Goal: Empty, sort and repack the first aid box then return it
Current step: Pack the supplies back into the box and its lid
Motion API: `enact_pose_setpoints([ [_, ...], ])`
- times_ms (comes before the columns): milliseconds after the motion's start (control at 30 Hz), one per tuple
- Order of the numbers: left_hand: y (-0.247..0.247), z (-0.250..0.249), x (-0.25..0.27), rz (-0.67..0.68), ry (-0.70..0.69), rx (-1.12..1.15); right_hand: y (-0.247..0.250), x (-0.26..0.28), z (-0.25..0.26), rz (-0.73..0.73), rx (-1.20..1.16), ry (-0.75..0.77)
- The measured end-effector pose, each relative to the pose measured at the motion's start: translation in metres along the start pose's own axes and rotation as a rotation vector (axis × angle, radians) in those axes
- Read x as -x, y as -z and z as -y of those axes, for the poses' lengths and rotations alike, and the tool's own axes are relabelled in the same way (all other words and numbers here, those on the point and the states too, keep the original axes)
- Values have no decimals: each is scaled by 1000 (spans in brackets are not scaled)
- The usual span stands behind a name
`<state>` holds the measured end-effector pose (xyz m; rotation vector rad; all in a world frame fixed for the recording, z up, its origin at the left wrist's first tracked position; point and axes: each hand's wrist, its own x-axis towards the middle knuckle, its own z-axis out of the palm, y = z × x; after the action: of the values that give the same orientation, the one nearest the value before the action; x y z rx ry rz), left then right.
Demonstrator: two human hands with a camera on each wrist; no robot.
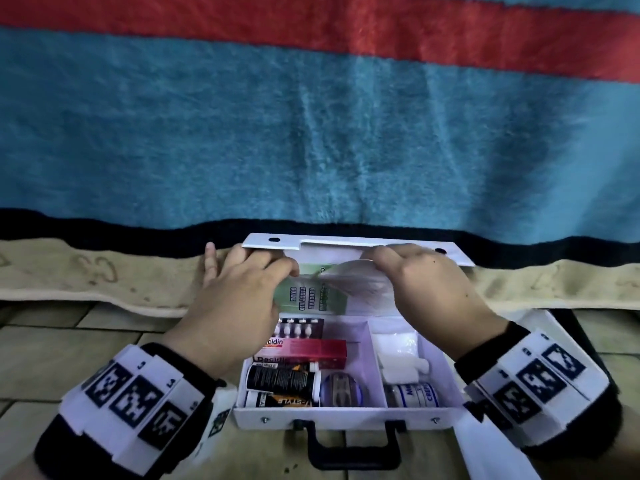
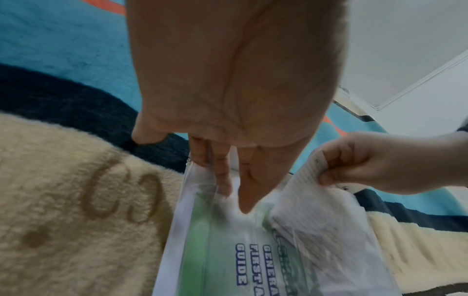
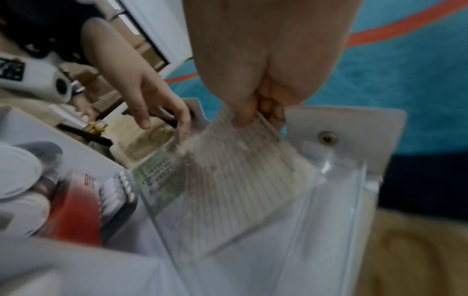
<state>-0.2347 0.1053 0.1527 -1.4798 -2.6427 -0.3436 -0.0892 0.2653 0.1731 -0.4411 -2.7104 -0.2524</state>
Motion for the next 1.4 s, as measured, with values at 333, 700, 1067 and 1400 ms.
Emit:
enact_pose_setpoints([
  [333,5,-3,-2,16,14,24,27,-32,36,318,250,-6],
  [700,-1,1,-5,-18,-16,75,21,-46,36,419,305,72],
  [1067,1,-2,-6,1,-9,59,26,-37,7,454,187,-16],
  [1400,5,-5,-8,42,-5,43,22,-32,4,433,110,-79],
])
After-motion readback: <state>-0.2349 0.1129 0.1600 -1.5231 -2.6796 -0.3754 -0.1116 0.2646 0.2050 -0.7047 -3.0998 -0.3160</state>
